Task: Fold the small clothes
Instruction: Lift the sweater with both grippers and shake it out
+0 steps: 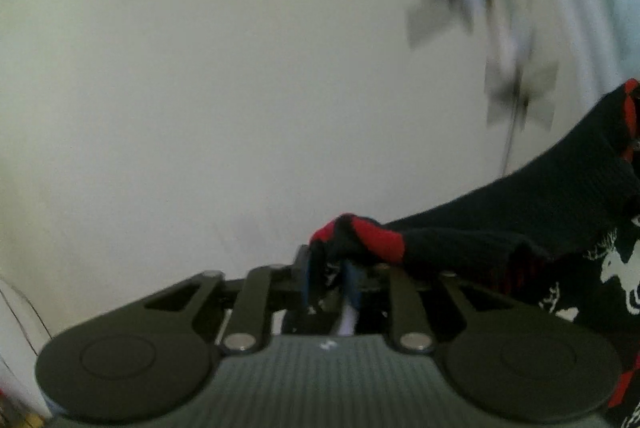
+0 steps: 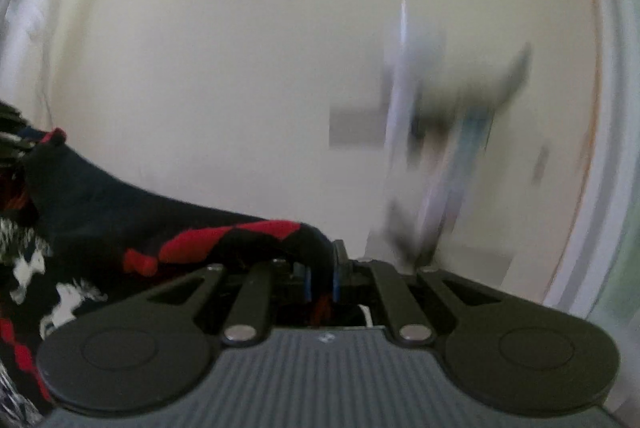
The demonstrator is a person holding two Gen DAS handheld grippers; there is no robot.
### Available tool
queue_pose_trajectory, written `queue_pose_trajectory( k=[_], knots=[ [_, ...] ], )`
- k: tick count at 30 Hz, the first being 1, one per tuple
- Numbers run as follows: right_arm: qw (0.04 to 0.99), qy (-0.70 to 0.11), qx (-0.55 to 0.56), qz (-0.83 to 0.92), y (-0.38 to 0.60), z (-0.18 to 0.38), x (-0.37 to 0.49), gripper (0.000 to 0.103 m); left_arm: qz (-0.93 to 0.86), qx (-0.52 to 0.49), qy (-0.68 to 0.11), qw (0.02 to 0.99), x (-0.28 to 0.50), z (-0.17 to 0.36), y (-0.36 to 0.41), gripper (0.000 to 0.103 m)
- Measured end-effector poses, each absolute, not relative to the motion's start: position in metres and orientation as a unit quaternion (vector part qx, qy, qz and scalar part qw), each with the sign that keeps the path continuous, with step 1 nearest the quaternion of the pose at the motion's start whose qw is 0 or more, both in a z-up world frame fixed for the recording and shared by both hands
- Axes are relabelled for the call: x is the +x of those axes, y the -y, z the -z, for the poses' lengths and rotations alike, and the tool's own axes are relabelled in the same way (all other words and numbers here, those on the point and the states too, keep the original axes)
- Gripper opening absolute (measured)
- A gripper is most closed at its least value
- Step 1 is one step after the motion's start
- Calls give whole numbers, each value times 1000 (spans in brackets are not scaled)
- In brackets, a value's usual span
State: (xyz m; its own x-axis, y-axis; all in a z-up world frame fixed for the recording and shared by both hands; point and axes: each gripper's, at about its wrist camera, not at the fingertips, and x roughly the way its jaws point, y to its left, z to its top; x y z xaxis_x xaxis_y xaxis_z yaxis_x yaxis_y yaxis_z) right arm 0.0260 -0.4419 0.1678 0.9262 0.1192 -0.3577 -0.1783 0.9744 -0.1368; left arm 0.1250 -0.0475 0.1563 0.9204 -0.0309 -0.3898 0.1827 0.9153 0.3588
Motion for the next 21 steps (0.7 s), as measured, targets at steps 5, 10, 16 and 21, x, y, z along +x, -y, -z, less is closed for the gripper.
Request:
queue_pose_trajectory(
  k=[5,10,16,21],
  knots=[
    [942,-327,-60,-34,469,-34,83,33,11,231,-352,907,204,-36,52,26],
    [932,-346,55,-88,524,-36,58,57,49,158,-356,920,188,-54,1,56],
    [908,-384,92,-143,506,-4,39,54,84,101,-409,903,135,-36,-53,59],
    [928,-353,-2,-123,469,-18,32,0,89,132,-406,900,121,-11,-39,8]
  ],
)
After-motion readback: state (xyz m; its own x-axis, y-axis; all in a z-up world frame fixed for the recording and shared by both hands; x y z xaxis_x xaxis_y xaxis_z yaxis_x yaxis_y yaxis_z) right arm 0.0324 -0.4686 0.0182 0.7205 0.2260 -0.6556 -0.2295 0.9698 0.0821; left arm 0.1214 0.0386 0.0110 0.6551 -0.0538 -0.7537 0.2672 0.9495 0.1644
